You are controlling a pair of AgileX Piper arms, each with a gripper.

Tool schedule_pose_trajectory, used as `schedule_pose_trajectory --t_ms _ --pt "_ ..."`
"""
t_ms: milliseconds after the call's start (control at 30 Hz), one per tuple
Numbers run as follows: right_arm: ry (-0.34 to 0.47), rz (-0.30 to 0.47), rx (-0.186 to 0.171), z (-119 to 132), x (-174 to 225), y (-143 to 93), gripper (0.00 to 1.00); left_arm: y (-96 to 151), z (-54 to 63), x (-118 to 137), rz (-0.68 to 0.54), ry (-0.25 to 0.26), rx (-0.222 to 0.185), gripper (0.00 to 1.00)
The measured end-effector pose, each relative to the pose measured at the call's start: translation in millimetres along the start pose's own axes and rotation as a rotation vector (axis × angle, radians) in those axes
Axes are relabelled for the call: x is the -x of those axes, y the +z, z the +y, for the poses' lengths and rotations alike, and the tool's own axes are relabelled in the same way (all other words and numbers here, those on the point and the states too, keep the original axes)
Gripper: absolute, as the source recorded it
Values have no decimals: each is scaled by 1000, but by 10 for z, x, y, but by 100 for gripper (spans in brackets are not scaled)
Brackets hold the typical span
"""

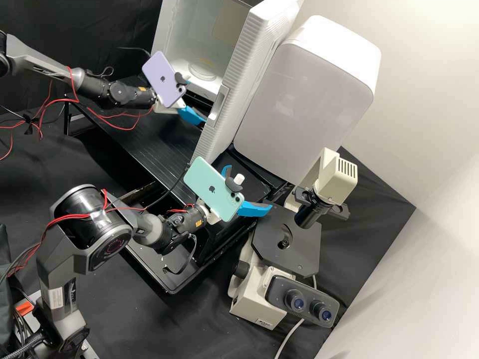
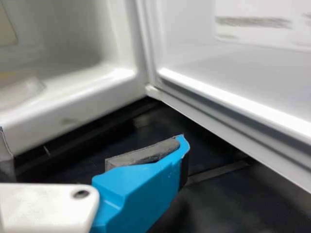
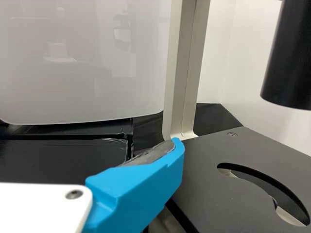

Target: Place the petri dish in the incubator

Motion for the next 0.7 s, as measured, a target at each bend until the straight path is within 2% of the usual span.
schedule_pose_trajectory --t_ms 100,200,333,367,400,433,467,500,567,700 --pt "0 0 0 0 0 0 100 45 -81 233 -24 4 13 100" --pt "0 0 0 0 0 0 100 64 -113 457 -41 40 4 100" --pt "0 0 0 0 0 0 100 88 -97 771 -56 136 -11 100" --pt "0 0 0 0 0 0 100 77 -110 877 -61 175 -16 100" --pt "0 0 0 0 0 0 100 83 -142 913 -70 179 -25 100" --pt "0 0 0 0 0 0 100 71 -157 985 -76 212 -27 100" --pt "0 0 0 0 0 0 100 56 -177 1076 -95 249 -13 100" --pt "0 0 0 0 0 0 100 49 -198 1130 -114 273 -17 100" --pt "0 0 0 0 0 0 100 -1 -262 1247 -133 320 0 100" --pt "0 0 0 0 0 0 100 -73 -351 1434 -170 375 46 100"
